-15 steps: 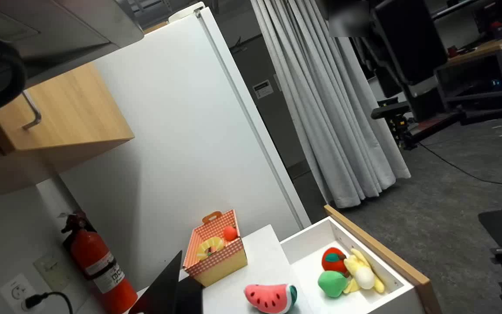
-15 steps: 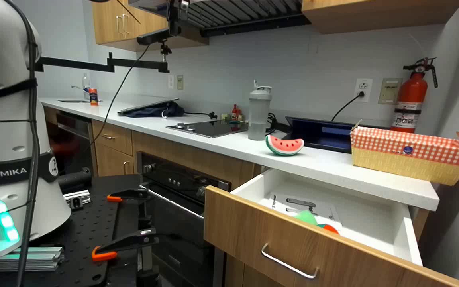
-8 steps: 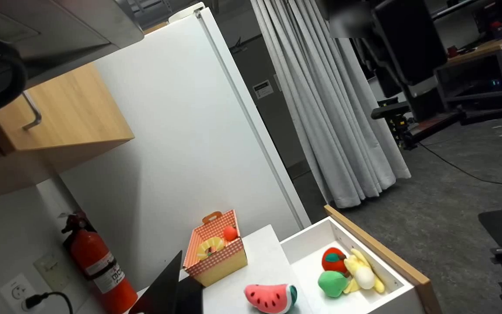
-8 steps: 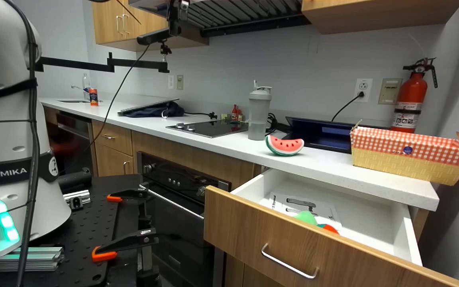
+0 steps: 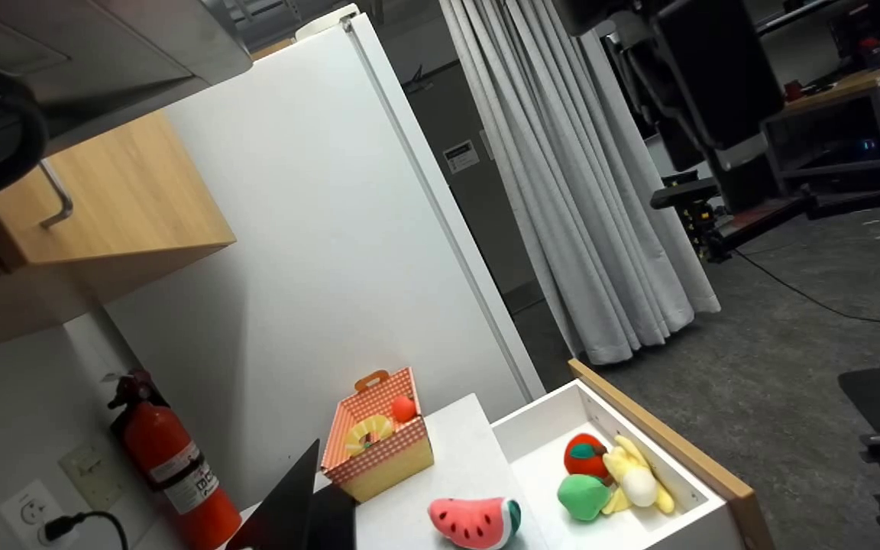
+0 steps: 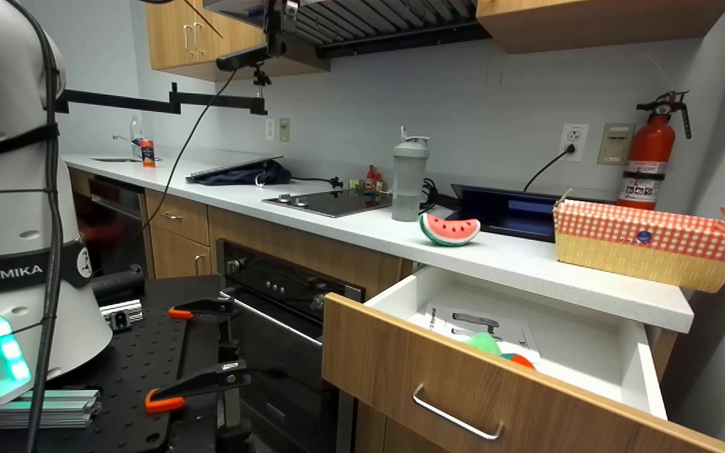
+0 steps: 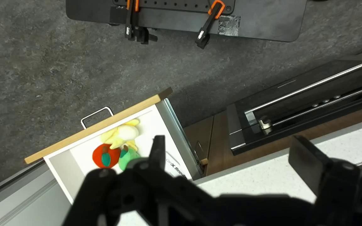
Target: Take the watermelon plush toy and put it in the open drawer
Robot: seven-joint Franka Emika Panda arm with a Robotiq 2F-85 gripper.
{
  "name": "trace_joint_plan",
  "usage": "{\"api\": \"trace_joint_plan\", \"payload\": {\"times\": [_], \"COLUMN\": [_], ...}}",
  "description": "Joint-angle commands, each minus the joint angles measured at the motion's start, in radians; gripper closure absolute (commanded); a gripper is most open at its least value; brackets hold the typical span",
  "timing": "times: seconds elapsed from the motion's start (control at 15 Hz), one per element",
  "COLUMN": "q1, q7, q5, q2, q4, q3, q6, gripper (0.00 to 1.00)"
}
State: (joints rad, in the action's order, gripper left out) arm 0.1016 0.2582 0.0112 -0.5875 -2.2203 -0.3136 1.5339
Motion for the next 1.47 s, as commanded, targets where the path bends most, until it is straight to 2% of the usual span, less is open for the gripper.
{"api": "trace_joint_plan", "payload": {"times": [0.0, 0.67, 1.4], "q1": [0.021, 0.013, 0.006], "q7": [0.010, -0.029, -0.147], "q5": [-0.008, -0.026, -0.092], "q2": [0.006, 0.040, 0.176], "q4": [0.004, -0.028, -0.063], "q3": [0.015, 0.048, 0.131], "q6": [-0.003, 0.031, 0.142], "gripper": [0.00, 0.00, 0.00]}}
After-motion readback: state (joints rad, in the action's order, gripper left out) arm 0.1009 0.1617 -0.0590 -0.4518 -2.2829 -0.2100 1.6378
